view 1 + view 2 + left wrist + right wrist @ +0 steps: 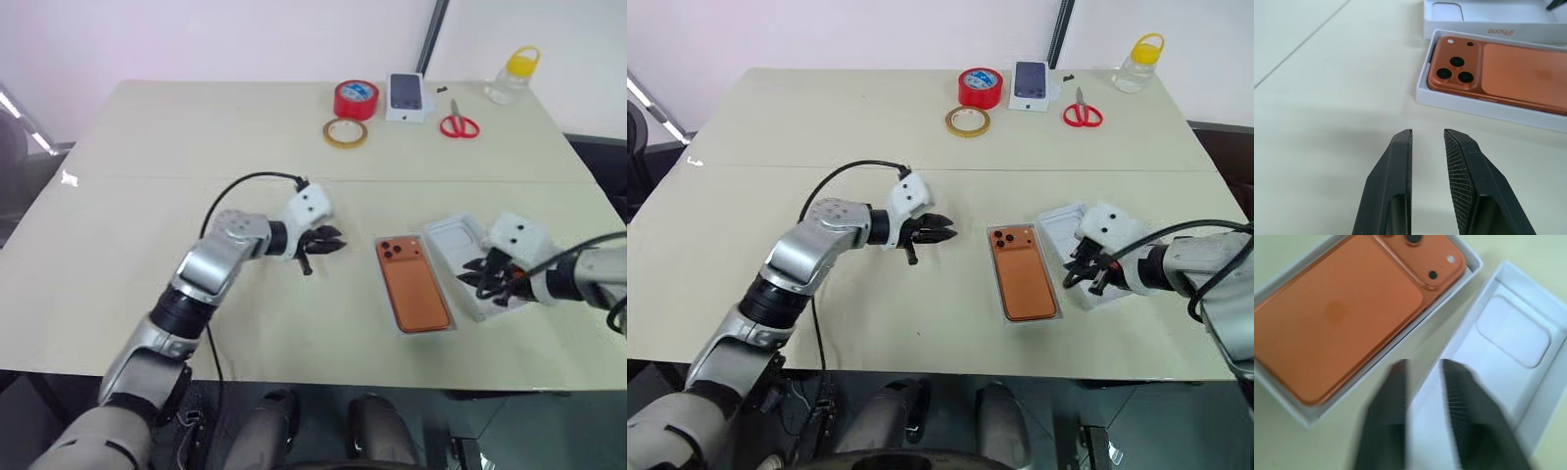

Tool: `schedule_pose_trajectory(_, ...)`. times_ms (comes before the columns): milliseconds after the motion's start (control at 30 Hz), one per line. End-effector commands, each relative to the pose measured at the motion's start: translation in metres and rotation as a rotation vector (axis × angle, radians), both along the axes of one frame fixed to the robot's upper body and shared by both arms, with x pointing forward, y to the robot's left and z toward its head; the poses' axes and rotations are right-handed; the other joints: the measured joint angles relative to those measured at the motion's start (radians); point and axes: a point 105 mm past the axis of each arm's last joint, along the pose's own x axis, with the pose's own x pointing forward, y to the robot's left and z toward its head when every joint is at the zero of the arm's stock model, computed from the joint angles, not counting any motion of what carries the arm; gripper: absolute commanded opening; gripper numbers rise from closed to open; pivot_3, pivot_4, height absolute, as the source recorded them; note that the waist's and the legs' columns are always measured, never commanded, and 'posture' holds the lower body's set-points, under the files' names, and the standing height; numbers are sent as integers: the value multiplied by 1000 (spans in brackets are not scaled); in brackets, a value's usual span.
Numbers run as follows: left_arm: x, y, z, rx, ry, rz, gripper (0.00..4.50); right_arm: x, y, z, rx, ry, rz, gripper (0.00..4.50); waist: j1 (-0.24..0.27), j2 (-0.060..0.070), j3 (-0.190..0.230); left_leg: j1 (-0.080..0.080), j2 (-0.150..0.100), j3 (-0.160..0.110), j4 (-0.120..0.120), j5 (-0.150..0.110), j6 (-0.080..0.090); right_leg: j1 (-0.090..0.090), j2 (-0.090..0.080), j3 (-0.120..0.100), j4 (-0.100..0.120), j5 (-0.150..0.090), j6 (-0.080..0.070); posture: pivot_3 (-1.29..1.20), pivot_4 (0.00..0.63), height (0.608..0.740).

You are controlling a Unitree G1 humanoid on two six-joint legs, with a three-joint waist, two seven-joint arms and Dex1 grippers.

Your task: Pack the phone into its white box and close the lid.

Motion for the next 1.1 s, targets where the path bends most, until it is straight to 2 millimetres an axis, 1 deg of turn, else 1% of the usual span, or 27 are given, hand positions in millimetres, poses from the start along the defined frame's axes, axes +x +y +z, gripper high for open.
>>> schedule_pose_trajectory(33, -16, -1, 20, -71, -99, -110, 1073, 3, 0, -2, 56, 32, -81, 2828, 0, 0, 0, 0, 0, 0, 0, 0, 0, 0, 0, 0, 0, 0, 0, 0, 150, 740)
schedule_pose_trajectory(133, -33, 3, 14, -73, -97, -193, 1073, 9, -1, -3, 118, 63, -164, 2828, -3, 0, 0, 0, 0, 0, 0, 0, 0, 0, 0, 0, -1, 0, 0, 0, 150, 740)
schedule_pose_trajectory(233, -41, 3, 10, -69, -71, -220, 1073, 13, -5, -5, 133, 81, -208, 2828, -1, 0, 0, 0, 0, 0, 0, 0, 0, 0, 0, 0, 0, 0, 0, 0, 150, 740)
schedule_pose_trajectory(433, -49, -2, 10, -97, -60, -241, 1073, 16, -10, -19, 127, 120, -275, 2828, -1, 0, 0, 0, 0, 0, 0, 0, 0, 0, 0, 0, 0, 0, 0, 0, 150, 740)
schedule_pose_trajectory(633, -60, -1, 10, -92, -58, -304, 1073, 20, -6, -32, 116, 140, -325, 2828, -9, 1, 0, 0, 0, 0, 0, 0, 0, 0, 0, 0, 0, 0, 0, 0, 150, 740)
schedule_pose_trajectory(700, -60, 0, 9, -89, -56, -303, 1073, 22, -5, -33, 118, 137, -339, 2310, -9, 1, 0, 0, 0, 0, 0, 0, 0, 0, 0, 0, 0, 0, 0, 0, 150, 740)
schedule_pose_trajectory(767, -60, 0, 9, -88, -56, -303, 1073, 22, -5, -31, 120, 135, -343, 1513, -8, 1, 0, 0, 0, 0, 0, 0, 0, 0, 0, 0, 0, 0, 0, 0, 150, 740)
schedule_pose_trajectory(833, -59, 1, 8, -82, -54, -296, 1073, 22, -4, -29, 123, 130, -346, 455, -8, 1, 0, 0, 0, 0, 0, 0, 0, 0, 0, 0, 0, 0, 0, 0, 150, 740)
schedule_pose_trajectory(867, -58, 1, 7, -79, -56, -293, 1073, 22, -4, -28, 124, 126, -349, 19, -7, 1, 0, 0, 0, 0, 0, 0, 0, 0, 0, 0, 0, 0, 0, 0, 150, 740)
schedule_pose_trajectory(933, -56, 2, 6, -74, -58, -284, 1073, 24, -6, -22, 122, 102, -354, 19, -7, 1, 0, 0, 0, 0, 0, 0, 0, 0, 0, 0, 0, 0, 0, 0, 150, 740)
schedule_pose_trajectory(1000, -53, 4, 5, -77, -58, -256, 1073, 29, -9, -9, 124, 55, -367, 19, -8, 1, 0, 0, 0, 0, 0, 0, 0, 0, 0, 0, 0, 0, 0, 0, 150, 740)
schedule_pose_trajectory(1067, -44, 10, 6, -90, -61, -194, 1073, 35, -8, 12, 166, -1, -368, 19, -12, 1, 0, 0, 0, 1, 0, 0, 0, 0, 0, 0, 1, 0, 0, 0, 150, 740)
schedule_pose_trajectory(1100, -36, 17, 7, -101, -65, -138, 1073, 39, -3, 27, 224, -29, -362, 19, -13, 1, 0, 0, 0, 1, 0, 0, 0, 0, 0, 0, 1, 0, 0, 0, 150, 740)
